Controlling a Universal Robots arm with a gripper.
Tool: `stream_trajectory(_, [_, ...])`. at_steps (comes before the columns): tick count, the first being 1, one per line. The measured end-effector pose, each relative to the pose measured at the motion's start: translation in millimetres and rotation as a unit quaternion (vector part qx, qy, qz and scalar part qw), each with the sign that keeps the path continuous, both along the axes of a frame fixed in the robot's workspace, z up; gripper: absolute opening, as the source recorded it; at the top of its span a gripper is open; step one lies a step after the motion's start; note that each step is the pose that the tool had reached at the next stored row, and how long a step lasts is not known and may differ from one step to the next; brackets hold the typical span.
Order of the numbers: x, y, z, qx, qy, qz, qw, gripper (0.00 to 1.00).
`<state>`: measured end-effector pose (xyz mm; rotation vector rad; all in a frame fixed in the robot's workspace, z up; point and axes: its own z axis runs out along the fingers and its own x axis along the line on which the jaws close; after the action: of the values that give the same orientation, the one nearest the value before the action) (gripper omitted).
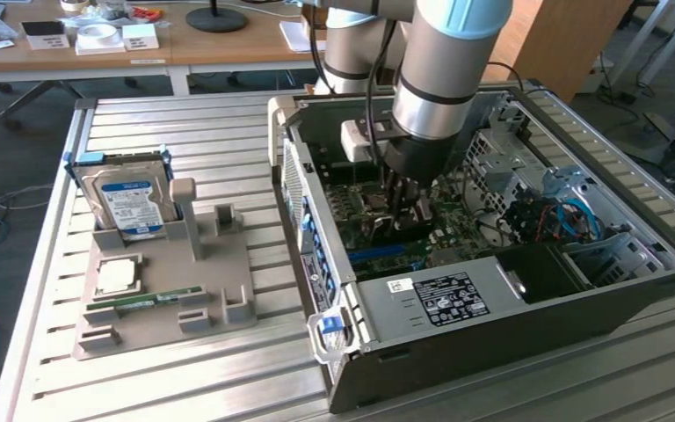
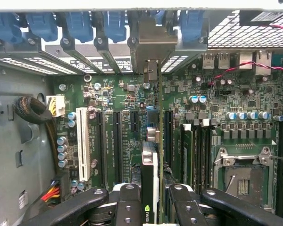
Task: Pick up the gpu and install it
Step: 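Insert the gpu into the slot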
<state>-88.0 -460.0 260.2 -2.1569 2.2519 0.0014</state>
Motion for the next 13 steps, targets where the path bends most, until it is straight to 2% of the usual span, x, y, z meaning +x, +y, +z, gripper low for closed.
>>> stream_trajectory(13, [-0.8, 0.0, -5.2, -0.0005, -0.0001, -0.001, 1.0000, 0.27])
